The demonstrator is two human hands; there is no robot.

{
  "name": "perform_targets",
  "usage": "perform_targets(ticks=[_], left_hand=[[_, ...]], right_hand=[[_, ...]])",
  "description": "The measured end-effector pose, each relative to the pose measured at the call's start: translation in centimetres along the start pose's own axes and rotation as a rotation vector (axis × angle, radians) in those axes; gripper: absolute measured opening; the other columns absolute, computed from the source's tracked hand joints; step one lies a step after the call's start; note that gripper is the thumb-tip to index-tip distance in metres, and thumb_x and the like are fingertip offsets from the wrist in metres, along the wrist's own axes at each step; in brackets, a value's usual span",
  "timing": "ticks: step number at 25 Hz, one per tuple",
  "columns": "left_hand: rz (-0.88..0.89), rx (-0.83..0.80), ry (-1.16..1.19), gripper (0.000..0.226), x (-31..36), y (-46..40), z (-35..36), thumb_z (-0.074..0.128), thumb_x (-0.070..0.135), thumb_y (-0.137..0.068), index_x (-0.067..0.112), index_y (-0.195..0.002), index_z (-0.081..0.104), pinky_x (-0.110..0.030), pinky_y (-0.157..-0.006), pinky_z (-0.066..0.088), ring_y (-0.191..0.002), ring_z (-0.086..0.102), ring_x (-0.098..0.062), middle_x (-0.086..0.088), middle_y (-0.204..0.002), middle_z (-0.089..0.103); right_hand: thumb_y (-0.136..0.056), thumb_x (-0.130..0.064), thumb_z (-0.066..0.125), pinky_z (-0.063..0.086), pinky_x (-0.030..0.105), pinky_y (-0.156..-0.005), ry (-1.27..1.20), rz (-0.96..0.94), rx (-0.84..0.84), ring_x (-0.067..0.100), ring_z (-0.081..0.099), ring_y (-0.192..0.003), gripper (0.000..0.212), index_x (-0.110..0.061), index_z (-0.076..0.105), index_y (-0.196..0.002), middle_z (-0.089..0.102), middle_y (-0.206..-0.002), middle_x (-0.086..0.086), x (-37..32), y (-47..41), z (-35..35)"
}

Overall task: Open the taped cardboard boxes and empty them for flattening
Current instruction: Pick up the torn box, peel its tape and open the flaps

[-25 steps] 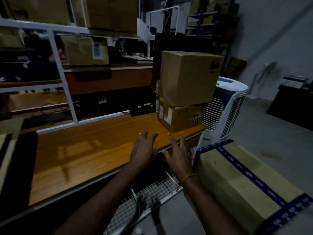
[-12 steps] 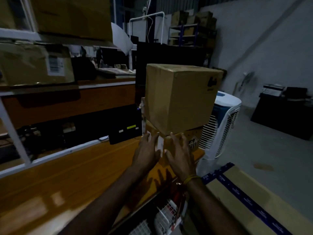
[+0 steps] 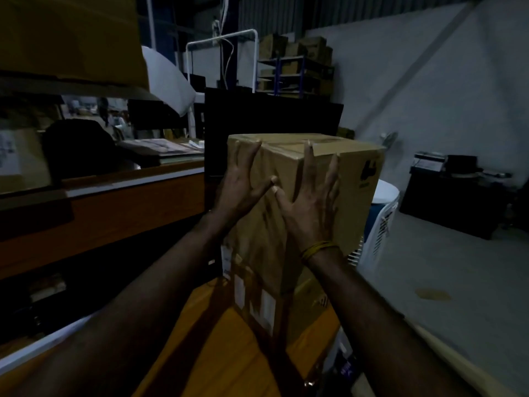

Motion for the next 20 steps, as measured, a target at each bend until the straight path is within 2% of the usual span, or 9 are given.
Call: perform_targets(ticks=[4,7,9,12,14,15,17,18,20], left_hand=[[-0.064,0.003,0.062,0.07,-3.7,-5.5,0.0,0.063,0.056,-0.089,0.043,-0.15,0.032,-0.033,-0.106,0.028,-0.151,0.013,-0.023,-0.008,-0.164,0.007],[-0.139,-0.075,0.11,0.071,-7.0,-7.1,1.6,0.067,0.062,-0.082,0.047,-0.145,0.038,-0.036,-0.111,0.03,-0.15,0.016,-0.024,-0.009,-0.164,0.011],[-0.126,-0.062,0.163,0.075,-8.3,-6.8,2.4,0.068,0.069,-0.075,0.051,-0.142,0.039,-0.039,-0.115,0.033,-0.146,0.026,-0.024,-0.007,-0.159,0.022],[-0.1,-0.001,0.245,0.072,-8.6,-5.9,2.4,0.074,0.061,-0.076,0.052,-0.14,0.041,-0.041,-0.105,0.047,-0.13,0.047,-0.018,-0.006,-0.146,0.04],[-0.096,0.024,0.218,0.072,-7.6,-5.4,2.2,0.075,0.058,-0.078,0.051,-0.141,0.04,-0.033,-0.096,0.05,-0.119,0.052,-0.016,-0.009,-0.137,0.046],[-0.086,0.044,0.189,0.073,-6.9,-5.0,2.1,0.074,0.058,-0.078,0.049,-0.142,0.04,-0.029,-0.092,0.048,-0.116,0.051,-0.016,-0.01,-0.135,0.046],[-0.05,0.101,0.144,0.076,-5.7,-3.6,2.0,0.072,0.059,-0.079,0.046,-0.145,0.037,-0.027,-0.09,0.044,-0.119,0.048,-0.016,-0.01,-0.137,0.044],[-0.033,0.127,0.142,0.077,-5.2,-2.6,2.1,0.072,0.058,-0.08,0.044,-0.147,0.036,-0.027,-0.092,0.043,-0.122,0.046,-0.015,-0.01,-0.139,0.042],[-0.041,0.132,0.183,0.08,-5.8,-0.4,2.9,0.074,0.052,-0.081,0.042,-0.15,0.032,-0.028,-0.096,0.041,-0.125,0.038,-0.009,-0.008,-0.146,0.034]], right_hand=[[-0.089,-0.036,0.066,0.042,0.057,-0.103,-0.048,-0.013,-0.004,0.044,0.017,-0.146,0.07,-0.038,0.031,-0.149,0.002,-0.164,0.013,1.1,-2.8,2.0],[-0.09,-0.029,0.067,0.04,0.034,-0.095,-0.074,-0.051,0.029,0.037,0.024,-0.145,0.06,-0.031,0.042,-0.144,0.01,-0.162,0.014,1.8,-3.2,1.6],[-0.09,-0.029,0.068,0.036,0.028,-0.093,-0.083,-0.071,0.032,0.032,0.028,-0.144,0.058,-0.03,0.044,-0.142,0.015,-0.161,0.013,2.5,-3.2,0.9],[-0.09,-0.028,0.067,0.03,0.009,-0.096,-0.098,-0.095,0.033,0.02,0.025,-0.142,0.055,-0.027,0.046,-0.141,0.021,-0.159,0.012,3.7,-3.1,-0.8],[-0.091,-0.025,0.066,0.019,-0.008,-0.089,-0.151,-0.078,0.051,0.011,0.026,-0.139,0.056,-0.024,0.045,-0.143,0.023,-0.159,0.011,4.7,-2.8,-2.0],[-0.093,-0.024,0.065,0.019,-0.009,-0.089,-0.178,-0.074,0.082,0.011,0.026,-0.141,0.058,-0.023,0.042,-0.146,0.023,-0.16,0.011,5.1,-2.5,-2.5],[-0.097,-0.025,0.059,0.026,0.002,-0.104,-0.183,-0.084,0.161,0.017,0.023,-0.148,0.066,-0.023,0.027,-0.154,0.02,-0.163,0.006,5.9,-0.9,-2.9],[-0.099,-0.026,0.056,0.034,0.017,-0.11,-0.168,-0.079,0.177,0.018,0.019,-0.15,0.071,-0.023,0.016,-0.157,0.014,-0.165,0.002,6.5,0.3,-2.4],[-0.099,-0.032,0.054,0.047,0.042,-0.106,-0.115,-0.036,0.139,0.019,0.015,-0.152,0.079,-0.025,0.001,-0.158,0.004,-0.166,-0.001,8.4,3.5,-0.1]])
Point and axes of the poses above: each hand's wrist, its own y-axis away from the middle knuckle, its own z-axis out of the palm, x = y × z, the point moved 10 cm from there along -y, towards the middle knuckle
